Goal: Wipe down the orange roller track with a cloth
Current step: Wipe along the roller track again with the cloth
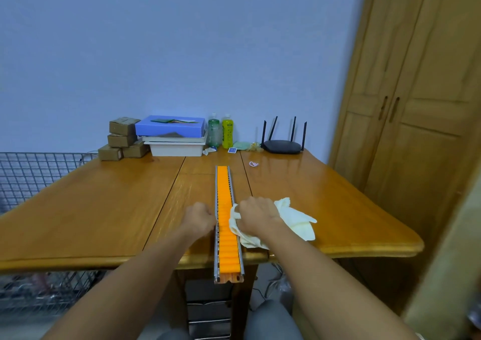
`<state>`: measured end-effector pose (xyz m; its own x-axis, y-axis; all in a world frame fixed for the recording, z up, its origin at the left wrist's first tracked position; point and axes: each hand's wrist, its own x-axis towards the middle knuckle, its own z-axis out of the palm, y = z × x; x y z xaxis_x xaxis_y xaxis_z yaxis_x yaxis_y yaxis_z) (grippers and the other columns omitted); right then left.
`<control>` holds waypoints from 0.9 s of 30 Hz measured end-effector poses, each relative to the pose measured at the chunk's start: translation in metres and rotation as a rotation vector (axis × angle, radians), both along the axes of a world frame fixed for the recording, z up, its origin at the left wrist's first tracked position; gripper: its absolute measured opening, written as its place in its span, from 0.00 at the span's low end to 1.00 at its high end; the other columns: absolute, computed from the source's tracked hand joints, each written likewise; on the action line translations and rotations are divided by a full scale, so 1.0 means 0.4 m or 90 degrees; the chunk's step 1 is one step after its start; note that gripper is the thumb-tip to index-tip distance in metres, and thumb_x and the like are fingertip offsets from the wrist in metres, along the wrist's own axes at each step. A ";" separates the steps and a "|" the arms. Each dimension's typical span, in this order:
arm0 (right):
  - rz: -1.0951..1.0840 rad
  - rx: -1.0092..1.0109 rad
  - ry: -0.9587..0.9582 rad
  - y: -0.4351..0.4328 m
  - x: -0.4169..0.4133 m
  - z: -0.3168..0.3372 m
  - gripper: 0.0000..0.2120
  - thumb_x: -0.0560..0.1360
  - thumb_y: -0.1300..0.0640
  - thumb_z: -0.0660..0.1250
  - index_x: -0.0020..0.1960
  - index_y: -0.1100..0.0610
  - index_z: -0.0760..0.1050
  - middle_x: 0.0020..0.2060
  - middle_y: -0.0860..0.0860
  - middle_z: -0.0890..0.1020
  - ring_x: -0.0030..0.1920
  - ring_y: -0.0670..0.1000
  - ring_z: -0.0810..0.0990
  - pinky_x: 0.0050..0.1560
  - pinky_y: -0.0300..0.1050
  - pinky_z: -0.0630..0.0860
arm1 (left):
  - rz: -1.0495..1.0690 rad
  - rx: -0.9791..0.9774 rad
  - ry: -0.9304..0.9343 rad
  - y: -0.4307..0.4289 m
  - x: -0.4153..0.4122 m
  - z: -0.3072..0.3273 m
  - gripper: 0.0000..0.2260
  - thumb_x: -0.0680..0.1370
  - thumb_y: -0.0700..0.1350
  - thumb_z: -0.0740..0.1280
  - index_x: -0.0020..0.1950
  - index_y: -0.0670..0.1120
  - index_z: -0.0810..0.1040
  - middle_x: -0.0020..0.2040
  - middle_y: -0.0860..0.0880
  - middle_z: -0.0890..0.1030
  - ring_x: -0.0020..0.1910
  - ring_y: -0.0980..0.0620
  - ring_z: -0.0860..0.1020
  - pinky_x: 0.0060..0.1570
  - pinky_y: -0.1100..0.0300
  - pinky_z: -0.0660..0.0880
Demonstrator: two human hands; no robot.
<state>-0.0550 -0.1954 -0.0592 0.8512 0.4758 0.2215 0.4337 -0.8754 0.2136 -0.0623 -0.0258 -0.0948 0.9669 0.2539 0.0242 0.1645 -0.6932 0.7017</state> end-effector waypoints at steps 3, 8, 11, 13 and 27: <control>-0.001 -0.004 -0.001 -0.011 -0.045 -0.001 0.03 0.78 0.53 0.64 0.48 0.52 0.74 0.42 0.51 0.76 0.40 0.54 0.73 0.41 0.47 0.71 | 0.003 -0.010 0.001 -0.010 -0.039 -0.003 0.02 0.80 0.39 0.68 0.49 0.44 0.80 0.44 0.42 0.84 0.37 0.50 0.80 0.38 0.56 0.79; 0.001 0.004 -0.007 -0.026 -0.122 -0.007 0.03 0.77 0.54 0.63 0.46 0.52 0.74 0.40 0.50 0.74 0.39 0.55 0.73 0.40 0.47 0.71 | 0.010 0.015 -0.009 -0.039 -0.108 -0.003 0.03 0.81 0.40 0.67 0.50 0.43 0.80 0.41 0.44 0.83 0.36 0.51 0.80 0.33 0.59 0.76; -0.004 0.001 -0.006 -0.034 -0.167 -0.006 0.04 0.77 0.54 0.63 0.44 0.52 0.71 0.39 0.50 0.74 0.39 0.56 0.74 0.42 0.48 0.74 | 0.018 0.012 -0.002 -0.054 -0.149 -0.004 0.04 0.82 0.40 0.65 0.50 0.42 0.79 0.40 0.44 0.83 0.33 0.51 0.81 0.32 0.58 0.78; -0.006 0.000 -0.007 -0.040 -0.196 -0.008 0.04 0.77 0.55 0.63 0.44 0.53 0.71 0.39 0.50 0.74 0.40 0.56 0.75 0.43 0.49 0.76 | 0.023 0.012 0.005 -0.059 -0.176 -0.005 0.04 0.82 0.40 0.65 0.52 0.42 0.79 0.39 0.44 0.83 0.32 0.51 0.82 0.31 0.59 0.78; -0.012 0.024 -0.025 -0.068 -0.355 -0.019 0.12 0.77 0.51 0.64 0.57 0.53 0.80 0.50 0.53 0.82 0.44 0.56 0.77 0.41 0.48 0.71 | 0.007 0.033 0.011 -0.094 -0.326 0.021 0.03 0.83 0.38 0.65 0.53 0.40 0.78 0.37 0.43 0.84 0.31 0.51 0.83 0.41 0.56 0.84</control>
<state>-0.1971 -0.2227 -0.0668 0.8504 0.4503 0.2720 0.4089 -0.8911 0.1967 -0.1928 -0.0633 -0.0862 0.9644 0.2638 0.0205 0.1847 -0.7266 0.6618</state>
